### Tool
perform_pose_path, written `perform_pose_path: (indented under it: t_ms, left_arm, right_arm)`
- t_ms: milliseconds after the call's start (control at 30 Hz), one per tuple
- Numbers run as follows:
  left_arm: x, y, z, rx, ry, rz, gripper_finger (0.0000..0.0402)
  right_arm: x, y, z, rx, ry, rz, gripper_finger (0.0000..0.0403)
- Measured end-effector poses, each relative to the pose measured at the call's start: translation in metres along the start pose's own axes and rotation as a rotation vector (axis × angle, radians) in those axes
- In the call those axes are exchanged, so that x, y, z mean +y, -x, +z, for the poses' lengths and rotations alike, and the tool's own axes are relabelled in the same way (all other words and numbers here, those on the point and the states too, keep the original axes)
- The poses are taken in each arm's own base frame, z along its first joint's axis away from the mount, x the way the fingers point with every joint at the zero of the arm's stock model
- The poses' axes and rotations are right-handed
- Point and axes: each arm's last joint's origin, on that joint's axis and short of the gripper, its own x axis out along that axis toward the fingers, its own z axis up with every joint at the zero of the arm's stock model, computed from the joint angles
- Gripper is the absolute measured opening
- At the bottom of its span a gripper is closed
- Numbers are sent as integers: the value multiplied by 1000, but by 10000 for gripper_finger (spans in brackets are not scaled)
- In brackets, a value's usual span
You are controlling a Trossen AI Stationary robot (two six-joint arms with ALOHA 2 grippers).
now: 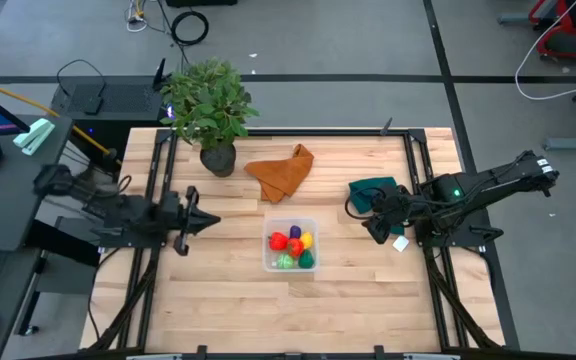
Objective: Pick and placing Produce into tupperware
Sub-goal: Return to Home Position
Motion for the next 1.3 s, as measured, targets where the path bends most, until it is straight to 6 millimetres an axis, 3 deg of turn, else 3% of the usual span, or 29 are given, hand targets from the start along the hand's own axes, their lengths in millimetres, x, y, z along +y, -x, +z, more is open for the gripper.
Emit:
perform_pose_path:
  t_ms: [333,533,1300]
  left_arm:
    - [30,-6,4,-9,-57,112,3]
    - [42,-6,7,-8,-45,67,4]
    - [45,15,16,-98,-80,215,7]
  right_arm:
    - [1,0,1,-25,-32,0,256]
    - [1,0,2,-31,-36,6,256]
    - [1,0,2,-30,-58,6,256]
